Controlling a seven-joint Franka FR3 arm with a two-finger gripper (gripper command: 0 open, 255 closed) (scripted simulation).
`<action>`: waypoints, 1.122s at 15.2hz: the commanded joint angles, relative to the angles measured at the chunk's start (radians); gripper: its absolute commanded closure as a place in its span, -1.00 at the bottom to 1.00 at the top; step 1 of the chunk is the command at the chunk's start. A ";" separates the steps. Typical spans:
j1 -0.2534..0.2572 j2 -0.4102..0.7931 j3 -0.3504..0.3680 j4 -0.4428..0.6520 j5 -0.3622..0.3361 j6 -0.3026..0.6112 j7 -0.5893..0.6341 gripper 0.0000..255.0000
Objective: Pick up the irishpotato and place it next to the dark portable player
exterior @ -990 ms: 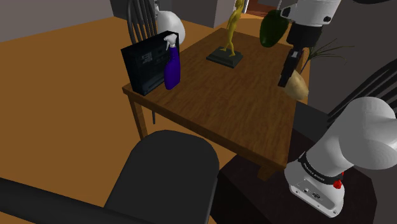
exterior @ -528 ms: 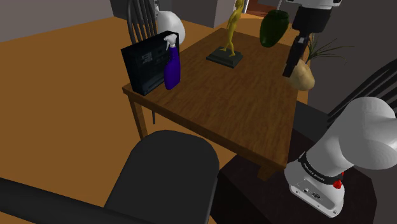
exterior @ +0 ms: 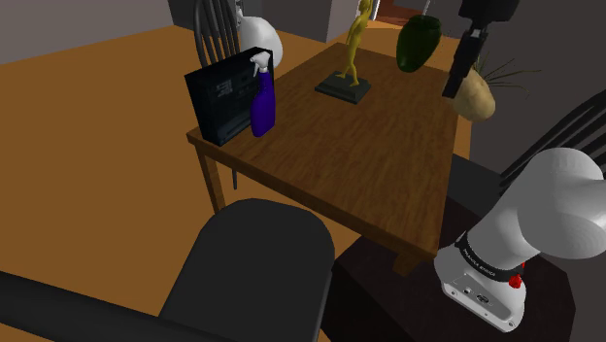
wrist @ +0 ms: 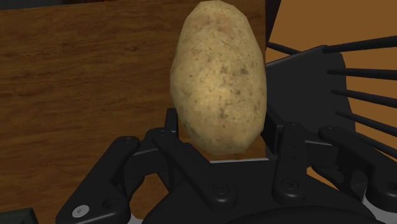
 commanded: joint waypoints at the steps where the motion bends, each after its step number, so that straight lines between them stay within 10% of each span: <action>1: 0.001 0.044 -0.004 0.034 -0.002 0.010 -0.004 1.00; 17: 0.006 0.683 -0.068 0.552 0.006 0.127 -0.079 1.00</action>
